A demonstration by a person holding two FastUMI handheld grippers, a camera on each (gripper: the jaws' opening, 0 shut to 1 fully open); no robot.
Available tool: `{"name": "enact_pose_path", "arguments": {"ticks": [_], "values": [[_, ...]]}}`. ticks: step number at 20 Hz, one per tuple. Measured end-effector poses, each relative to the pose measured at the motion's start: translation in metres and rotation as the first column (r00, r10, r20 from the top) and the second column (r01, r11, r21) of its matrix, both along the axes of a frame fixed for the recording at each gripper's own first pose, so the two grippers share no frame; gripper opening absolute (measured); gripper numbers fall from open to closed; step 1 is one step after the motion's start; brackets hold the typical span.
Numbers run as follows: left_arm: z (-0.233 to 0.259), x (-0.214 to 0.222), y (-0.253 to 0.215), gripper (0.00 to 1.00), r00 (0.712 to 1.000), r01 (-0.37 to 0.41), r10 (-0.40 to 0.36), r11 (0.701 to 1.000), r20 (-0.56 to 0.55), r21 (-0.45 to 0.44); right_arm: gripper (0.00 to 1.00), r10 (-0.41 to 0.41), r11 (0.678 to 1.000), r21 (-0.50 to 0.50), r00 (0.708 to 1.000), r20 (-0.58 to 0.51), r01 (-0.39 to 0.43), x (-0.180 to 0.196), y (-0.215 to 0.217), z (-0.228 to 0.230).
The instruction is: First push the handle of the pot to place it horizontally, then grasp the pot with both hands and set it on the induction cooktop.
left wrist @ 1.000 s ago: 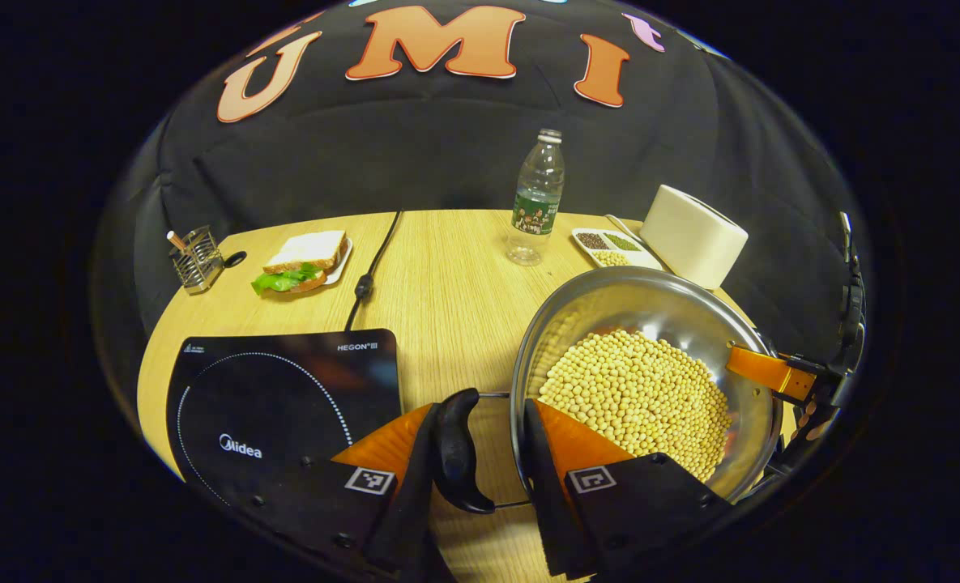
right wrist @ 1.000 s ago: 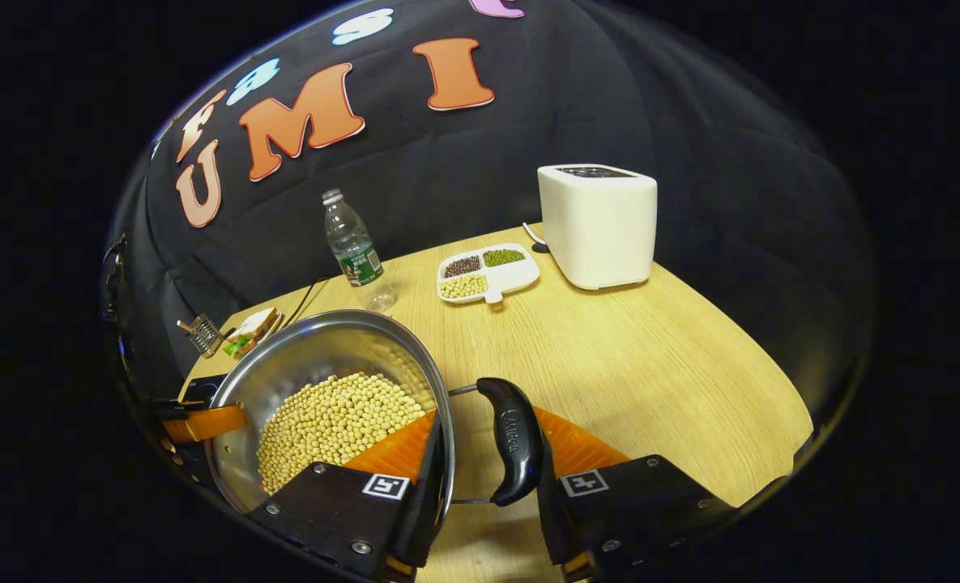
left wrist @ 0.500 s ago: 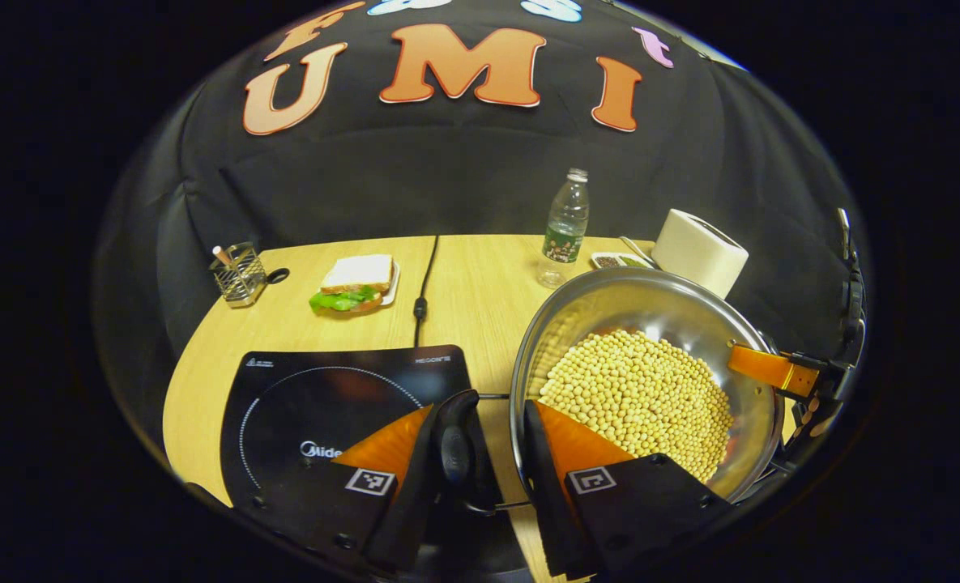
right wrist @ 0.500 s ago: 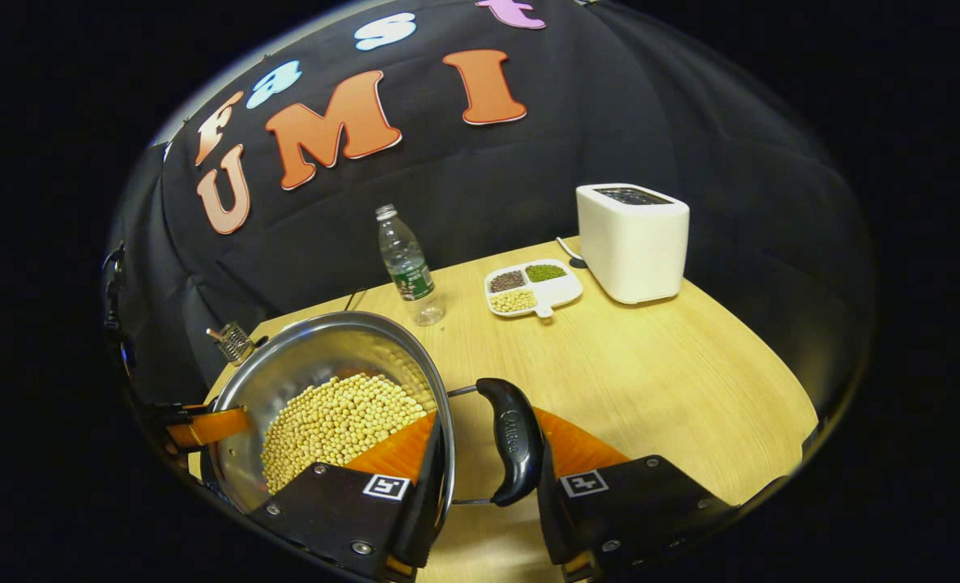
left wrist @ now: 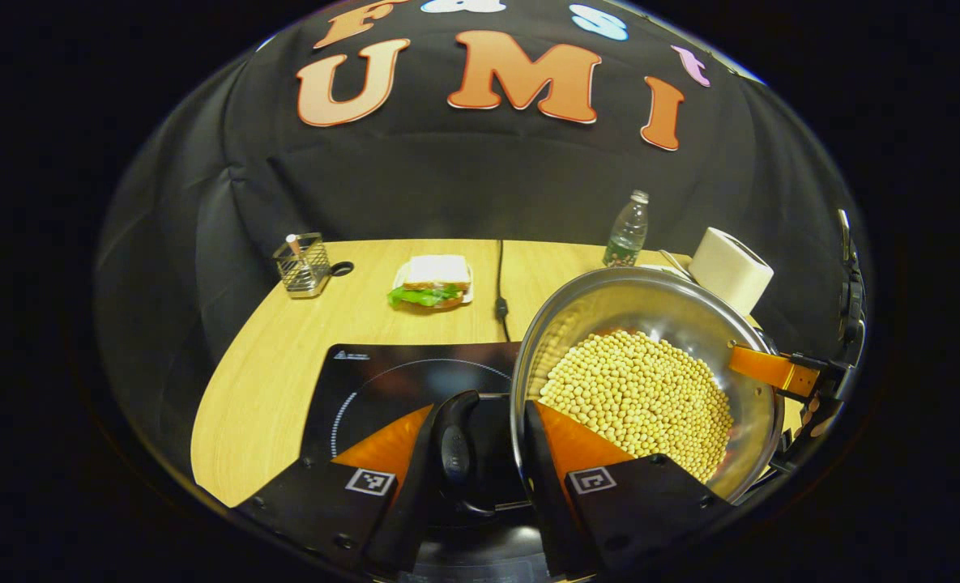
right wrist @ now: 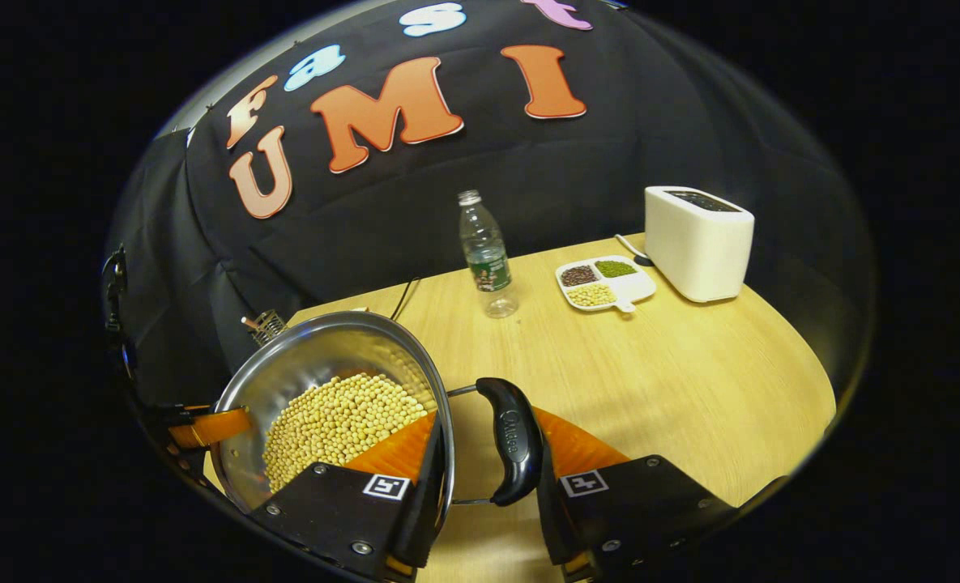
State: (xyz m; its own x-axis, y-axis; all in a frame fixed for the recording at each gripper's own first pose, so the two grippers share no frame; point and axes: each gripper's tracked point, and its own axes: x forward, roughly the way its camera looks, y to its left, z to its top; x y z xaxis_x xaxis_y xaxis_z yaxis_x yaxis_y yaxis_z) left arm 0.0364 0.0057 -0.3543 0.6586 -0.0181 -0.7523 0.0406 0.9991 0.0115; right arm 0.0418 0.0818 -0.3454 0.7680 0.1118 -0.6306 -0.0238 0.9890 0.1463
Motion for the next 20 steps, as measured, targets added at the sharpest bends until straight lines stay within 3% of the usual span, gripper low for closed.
{"name": "enact_pose_path", "arguments": {"ticks": [11, 20], "values": [[0.000, -0.027, 0.110, 0.62, 0.992, -0.116, 0.117, 0.993, -0.040, 0.022, 0.53, 0.118, 0.993, 0.032, 0.990, -0.077, -0.116, -0.008, 0.103, -0.027], [-0.009, -0.024, 0.161, 0.64, 0.988, -0.124, 0.126, 0.992, -0.083, 0.036, 0.53, 0.136, 0.989, 0.073, 0.984, -0.111, -0.129, -0.009, 0.151, -0.041]]}}
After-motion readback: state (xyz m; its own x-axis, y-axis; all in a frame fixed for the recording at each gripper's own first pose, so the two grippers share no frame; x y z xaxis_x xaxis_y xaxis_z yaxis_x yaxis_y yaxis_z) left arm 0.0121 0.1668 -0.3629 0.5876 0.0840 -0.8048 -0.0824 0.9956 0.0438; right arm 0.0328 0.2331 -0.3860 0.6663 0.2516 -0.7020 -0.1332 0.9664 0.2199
